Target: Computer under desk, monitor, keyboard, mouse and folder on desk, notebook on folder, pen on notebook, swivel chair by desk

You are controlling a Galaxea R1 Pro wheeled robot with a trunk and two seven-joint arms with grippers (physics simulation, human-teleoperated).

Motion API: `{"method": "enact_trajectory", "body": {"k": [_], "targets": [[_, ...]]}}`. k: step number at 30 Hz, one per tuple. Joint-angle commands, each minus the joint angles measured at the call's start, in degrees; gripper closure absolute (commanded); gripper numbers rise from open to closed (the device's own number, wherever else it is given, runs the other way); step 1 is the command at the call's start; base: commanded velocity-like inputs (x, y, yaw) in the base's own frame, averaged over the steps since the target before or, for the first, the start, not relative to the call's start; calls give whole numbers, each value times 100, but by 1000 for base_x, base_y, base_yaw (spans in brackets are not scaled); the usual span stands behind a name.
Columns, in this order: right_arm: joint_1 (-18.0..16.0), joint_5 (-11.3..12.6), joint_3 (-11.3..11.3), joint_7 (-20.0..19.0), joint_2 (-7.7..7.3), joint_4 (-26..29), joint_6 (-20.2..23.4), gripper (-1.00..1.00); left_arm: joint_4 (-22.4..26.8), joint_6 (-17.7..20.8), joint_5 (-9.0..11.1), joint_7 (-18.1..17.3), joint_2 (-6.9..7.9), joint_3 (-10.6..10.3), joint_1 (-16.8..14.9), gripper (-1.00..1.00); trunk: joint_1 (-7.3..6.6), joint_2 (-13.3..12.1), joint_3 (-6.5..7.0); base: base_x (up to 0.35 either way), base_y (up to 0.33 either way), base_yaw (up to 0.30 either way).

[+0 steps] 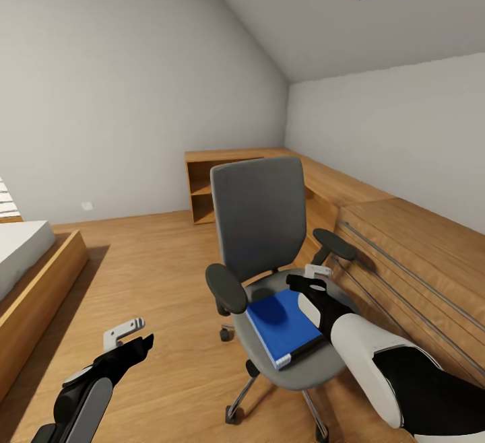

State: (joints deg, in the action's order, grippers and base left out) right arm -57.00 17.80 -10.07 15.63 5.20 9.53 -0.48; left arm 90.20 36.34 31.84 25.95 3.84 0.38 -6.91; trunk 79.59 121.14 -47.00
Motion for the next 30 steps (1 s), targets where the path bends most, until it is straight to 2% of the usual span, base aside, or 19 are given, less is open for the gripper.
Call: {"method": "enact_trajectory", "body": {"k": [1,19,28,30], "targets": [[-4,57,-49,28,-1,0,-5,-100,7,14,60,51,2,-3,-4,-100,-1,3,-6,34,0,0],[-4,48,-50,42,-7,-56,10,-100,6,14,51,41,11,-4,-4,-100,-1,3,-6,151,0,0],[-4,48,-52,54,-61,-56,53,-100,36,10,49,47,3,-2,-4,-100,-1,3,-6,22,0,0],[-4,48,-55,54,-69,-56,55,-100,43,2,45,51,2,4,-4,-100,43,83,-42,1,0,0]]}}
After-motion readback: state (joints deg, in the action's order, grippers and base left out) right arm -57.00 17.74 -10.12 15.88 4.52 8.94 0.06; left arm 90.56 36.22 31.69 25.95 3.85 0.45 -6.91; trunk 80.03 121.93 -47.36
